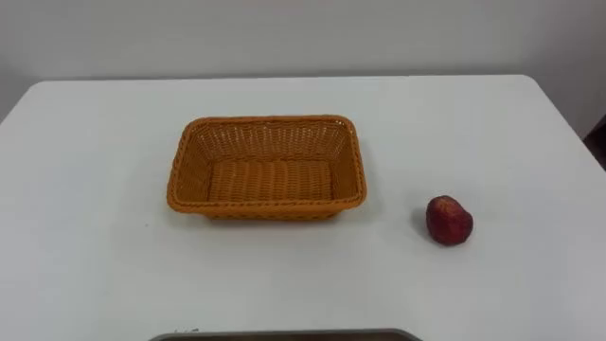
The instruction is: Pick and place apple
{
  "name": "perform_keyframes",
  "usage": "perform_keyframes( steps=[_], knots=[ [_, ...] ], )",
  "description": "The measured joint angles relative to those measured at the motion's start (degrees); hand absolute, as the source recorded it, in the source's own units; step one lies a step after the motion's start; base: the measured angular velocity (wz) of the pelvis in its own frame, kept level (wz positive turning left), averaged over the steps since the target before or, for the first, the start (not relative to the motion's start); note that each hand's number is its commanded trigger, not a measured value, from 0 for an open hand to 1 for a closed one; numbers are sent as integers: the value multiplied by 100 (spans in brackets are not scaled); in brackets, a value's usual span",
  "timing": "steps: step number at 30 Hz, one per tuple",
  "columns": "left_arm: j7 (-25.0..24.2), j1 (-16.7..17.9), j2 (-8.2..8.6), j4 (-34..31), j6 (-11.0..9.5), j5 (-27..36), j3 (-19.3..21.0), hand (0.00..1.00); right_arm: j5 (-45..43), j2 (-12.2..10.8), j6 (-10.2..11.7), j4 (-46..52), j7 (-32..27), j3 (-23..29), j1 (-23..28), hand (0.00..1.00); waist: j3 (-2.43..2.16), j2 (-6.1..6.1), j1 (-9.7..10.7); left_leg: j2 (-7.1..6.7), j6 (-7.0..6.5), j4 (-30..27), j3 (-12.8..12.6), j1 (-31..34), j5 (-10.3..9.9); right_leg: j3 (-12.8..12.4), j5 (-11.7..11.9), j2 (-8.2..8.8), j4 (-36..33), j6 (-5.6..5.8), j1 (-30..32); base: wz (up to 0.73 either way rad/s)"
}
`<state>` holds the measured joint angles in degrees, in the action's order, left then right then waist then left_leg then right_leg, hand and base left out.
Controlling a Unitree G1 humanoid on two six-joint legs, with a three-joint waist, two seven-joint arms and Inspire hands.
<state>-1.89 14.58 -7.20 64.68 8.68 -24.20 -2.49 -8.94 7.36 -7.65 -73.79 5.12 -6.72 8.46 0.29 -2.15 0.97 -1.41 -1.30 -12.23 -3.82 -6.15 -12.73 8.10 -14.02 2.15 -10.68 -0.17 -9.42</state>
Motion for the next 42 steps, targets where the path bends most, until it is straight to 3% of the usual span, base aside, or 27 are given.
perform_keyframes(
  steps=[10, 15, 17, 21, 22, 24, 26, 27, 28, 30, 34, 37, 39, 42],
  knots=[
    [76, -89, -7, 30, -46, 7, 231, 0, 164, 1, 4, -1, -312, 69, -1, 0, 11, 24, 2, 11, 0, -4, -6, -44, -7, -32, -15, -6, -20, -7, -11, 0],
    [311, -37, -7, 7, -62, 6, 287, 0, 1396, 9, -1, -1, -1049, 462, 149, 0, 19, 33, 18, 13, 0, 29, -15, -42, -6, -36, -15, -8, -95, -6, 7, 0],
    [351, -4, 10, -9, -114, -1, 462, 0, 2008, 3, 2, 47, -1323, 919, 235, 0, 29, 43, 69, 12, 0, 47, -31, -48, -6, -76, -15, -9, -95, -6, 9, -4],
    [623, 119, 7, -51, -267, 47, 1231, 0, 4588, 15, 311, 607, -2253, 2830, 167, 0, 38, 47, 343, 14, -1, 51, -97, -43, -6, -90, -18, -9, -93, -2, 41, -5],
    [669, 141, -10, -57, -309, 110, 1368, 0, 4922, 15, 353, 731, -2390, 3043, 152, 0, 38, 39, 367, 14, -1, 51, -101, -42, -7, -91, -19, -9, -91, 0, 44, 0],
    [814, 176, -85, -58, -440, 217, 1699, 0, 6100, 18, 669, 1256, -2834, 3587, 125, 0, 28, 19, 420, 10, -2, 49, -110, -33, -7, -97, -21, -8, -89, 2, 49, 0],
    [921, 207, -118, -73, -521, 213, 1743, 0, 6632, 16, 862, 1676, -3163, 3786, 170, 0, 19, 25, 456, 3, -2, 46, -108, -16, -7, -96, -22, -2, -89, 5, 60, 0],
    [973, 276, -113, -136, -552, 215, 1742, 0, 6779, 16, 969, 1965, -3423, 3855, 156, 0, -19, 19, 477, -4, -4, 39, -99, 29, -6, -95, -24, 2, -91, 9, 92, 0],
    [1004, 305, -111, -186, -567, 213, 1732, 0, 6826, 16, 1086, 2266, -3698, 3866, 148, 0, -58, 34, 487, -4, -6, 36, -104, 81, -5, -104, -22, 1, -97, 11, 150, 0],
    [1028, 307, -128, -227, -629, 212, 1733, 0, 6814, 25, 1286, 2456, -3987, 3894, 101, 0, -71, 35, 505, -5, -6, 34, -103, 97, -4, -103, -20, 1, -96, 13, 163, 0],
    [1039, 321, -136, -284, -699, 184, 1732, 0, 6674, 28, 1416, 3066, -4720, 3955, 41, 0, -74, 26, 468, -10, -6, 54, -105, 55, -4, -136, -21, 0, -88, 13, 148, -2],
    [1048, 303, -141, -286, -747, 212, 1671, 0, 6176, 28, 1542, 4056, -5364, 3879, 45, 0, -74, 20, 443, -11, -7, 36, -104, 160, -3, -116, -21, 3, -103, 14, 232, 1],
    [1054, 288, -169, -292, -748, 207, 1503, 0, 5212, 62, 1710, 4820, -5798, 3587, 42, 0, -66, 2, 357, -9, -8, -22, -98, 262, -3, -126, -14, -3, -110, 18, 315, 0],
    [1051, 299, -172, -293, -761, 213, 1336, 0, 3979, 74, 1693, 5257, -6344, 3216, 97, 0, -28, -34, 304, -12, -12, -52, -72, 361, 0, -56, -10, 10, -137, 22, 416, 8]
  ],
)
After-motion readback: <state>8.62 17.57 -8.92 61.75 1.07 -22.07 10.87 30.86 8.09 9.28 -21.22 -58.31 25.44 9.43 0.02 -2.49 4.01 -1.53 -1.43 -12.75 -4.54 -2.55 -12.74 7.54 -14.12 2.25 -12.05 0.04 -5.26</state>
